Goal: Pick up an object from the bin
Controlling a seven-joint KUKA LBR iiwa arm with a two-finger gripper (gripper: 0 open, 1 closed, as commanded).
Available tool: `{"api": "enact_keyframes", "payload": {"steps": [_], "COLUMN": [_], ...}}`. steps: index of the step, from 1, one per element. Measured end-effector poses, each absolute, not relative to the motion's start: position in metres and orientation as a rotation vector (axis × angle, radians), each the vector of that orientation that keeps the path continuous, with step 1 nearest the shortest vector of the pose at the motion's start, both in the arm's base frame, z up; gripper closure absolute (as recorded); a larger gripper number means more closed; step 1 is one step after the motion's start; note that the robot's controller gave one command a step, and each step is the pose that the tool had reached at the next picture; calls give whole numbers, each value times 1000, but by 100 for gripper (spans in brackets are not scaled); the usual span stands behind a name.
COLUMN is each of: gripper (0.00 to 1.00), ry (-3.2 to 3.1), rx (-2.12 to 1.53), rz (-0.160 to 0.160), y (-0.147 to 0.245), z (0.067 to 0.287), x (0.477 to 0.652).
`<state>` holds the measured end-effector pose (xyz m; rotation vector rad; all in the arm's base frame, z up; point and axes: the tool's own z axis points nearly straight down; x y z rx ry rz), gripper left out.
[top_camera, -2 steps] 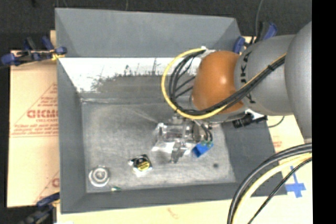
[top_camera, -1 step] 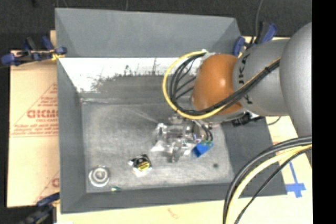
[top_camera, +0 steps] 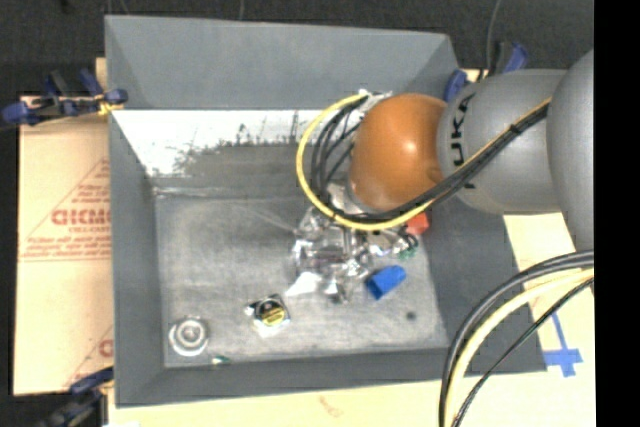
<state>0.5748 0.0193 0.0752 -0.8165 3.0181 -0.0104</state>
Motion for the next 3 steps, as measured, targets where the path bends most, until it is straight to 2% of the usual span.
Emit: {"api": "enact_keyframes", "payload": {"steps": [1,2,3], "gripper": [100,100,100], "ry": [3014,3008,3019], "rx": [-811,-877,-843], "rz": [-8,-4,-4], "y": [21,27,29], "z": [77,146,215], "x": [576,581,577]}}
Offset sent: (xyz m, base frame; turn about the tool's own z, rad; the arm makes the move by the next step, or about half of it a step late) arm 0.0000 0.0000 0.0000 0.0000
